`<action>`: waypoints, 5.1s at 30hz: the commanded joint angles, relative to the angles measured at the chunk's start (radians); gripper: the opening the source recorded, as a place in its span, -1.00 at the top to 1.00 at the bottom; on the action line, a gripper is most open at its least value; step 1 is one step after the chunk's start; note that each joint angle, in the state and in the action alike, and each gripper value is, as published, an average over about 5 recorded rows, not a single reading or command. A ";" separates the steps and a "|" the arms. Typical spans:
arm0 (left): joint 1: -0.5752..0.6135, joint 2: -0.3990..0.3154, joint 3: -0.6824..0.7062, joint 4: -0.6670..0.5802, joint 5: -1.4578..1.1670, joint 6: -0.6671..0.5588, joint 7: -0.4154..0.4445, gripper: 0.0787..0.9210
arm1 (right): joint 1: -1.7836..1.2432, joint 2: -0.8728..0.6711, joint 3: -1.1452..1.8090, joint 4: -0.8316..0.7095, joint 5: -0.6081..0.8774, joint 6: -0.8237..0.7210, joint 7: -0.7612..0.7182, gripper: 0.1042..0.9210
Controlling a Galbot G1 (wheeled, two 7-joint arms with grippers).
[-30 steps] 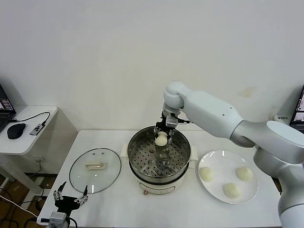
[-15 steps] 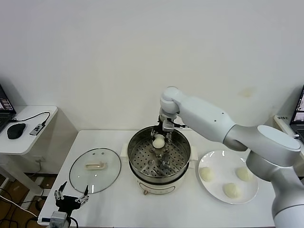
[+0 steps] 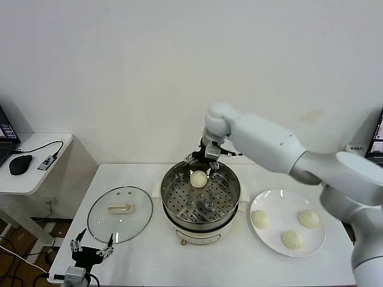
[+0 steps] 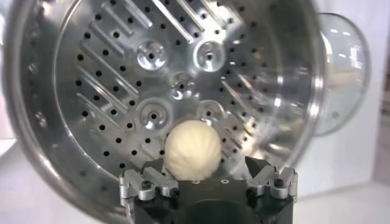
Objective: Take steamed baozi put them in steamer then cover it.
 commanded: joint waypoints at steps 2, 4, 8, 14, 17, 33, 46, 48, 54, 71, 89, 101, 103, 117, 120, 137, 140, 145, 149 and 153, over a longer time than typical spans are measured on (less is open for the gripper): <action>0.001 -0.002 0.003 -0.013 -0.001 0.005 0.004 -0.77 | 0.216 -0.314 -0.112 0.181 0.413 -0.579 -0.070 -0.76; 0.002 -0.005 0.006 -0.019 -0.003 0.008 0.007 -0.77 | 0.220 -0.376 -0.123 0.215 0.442 -0.701 -0.074 -0.76; 0.007 0.002 0.014 -0.026 -0.007 0.013 0.010 -0.77 | 0.216 -0.495 -0.159 0.294 0.459 -0.942 -0.084 -0.76; 0.006 0.006 0.023 -0.035 -0.007 0.030 0.006 -0.77 | 0.156 -0.603 -0.162 0.407 0.379 -1.160 -0.111 -0.76; 0.008 0.005 0.028 -0.047 -0.010 0.034 0.007 -0.77 | 0.095 -0.629 -0.121 0.460 0.303 -1.201 -0.118 -0.76; 0.037 0.010 0.028 -0.070 -0.010 0.043 0.000 -0.77 | -0.455 -0.604 0.186 0.484 0.006 -1.193 -0.063 -0.76; 0.031 0.006 0.034 -0.054 -0.008 0.043 0.004 -0.77 | -0.526 -0.495 0.204 0.363 0.003 -1.173 0.056 -0.76; 0.030 0.004 0.034 -0.053 -0.007 0.043 0.005 -0.77 | -0.530 -0.485 0.206 0.352 0.000 -1.168 0.063 -0.76; 0.027 0.004 0.032 -0.043 -0.006 0.043 0.006 -0.77 | -0.555 -0.463 0.223 0.330 -0.034 -1.137 0.080 -0.76; 0.015 0.003 0.037 -0.009 0.001 0.049 0.004 -0.77 | -0.600 -0.427 0.252 0.278 -0.070 -1.091 0.105 -0.76; 0.010 0.001 0.047 0.008 0.002 0.048 0.006 -0.77 | -0.625 -0.404 0.267 0.256 -0.074 -1.091 0.142 -0.75; 0.005 0.001 0.050 0.015 0.001 0.048 0.006 -0.77 | -0.634 -0.438 0.285 0.265 -0.066 -1.096 0.133 -0.12; 0.004 0.001 0.051 0.016 0.002 0.048 0.006 -0.77 | -0.623 -0.453 0.284 0.274 -0.055 -1.098 0.128 -0.07; -0.018 0.002 0.061 0.013 0.005 0.051 0.009 -0.77 | -0.018 -0.619 -0.073 0.457 0.271 -1.149 -0.013 -0.03; -0.026 0.002 0.061 0.007 0.006 0.055 0.009 -0.77 | 0.175 -0.573 -0.194 0.459 0.363 -1.162 -0.046 -0.03; -0.015 0.010 0.041 -0.041 -0.024 0.058 0.013 -0.77 | 0.228 0.002 -0.250 0.212 0.524 -1.230 -0.056 -0.03; -0.013 0.016 0.036 -0.040 -0.030 0.058 0.014 -0.77 | 0.181 0.069 -0.245 0.173 0.503 -1.231 -0.045 -0.03; -0.015 0.019 0.029 -0.040 -0.039 0.057 0.013 -0.77 | 0.103 0.151 -0.218 0.106 0.470 -1.238 -0.025 -0.03; -0.015 0.021 0.027 -0.036 -0.048 0.056 0.013 -0.77 | 0.026 0.207 -0.193 0.033 0.429 -1.239 -0.014 -0.03; -0.015 0.019 0.028 -0.039 -0.050 0.055 0.014 -0.77 | -0.027 0.237 -0.185 -0.005 0.389 -1.236 -0.014 -0.03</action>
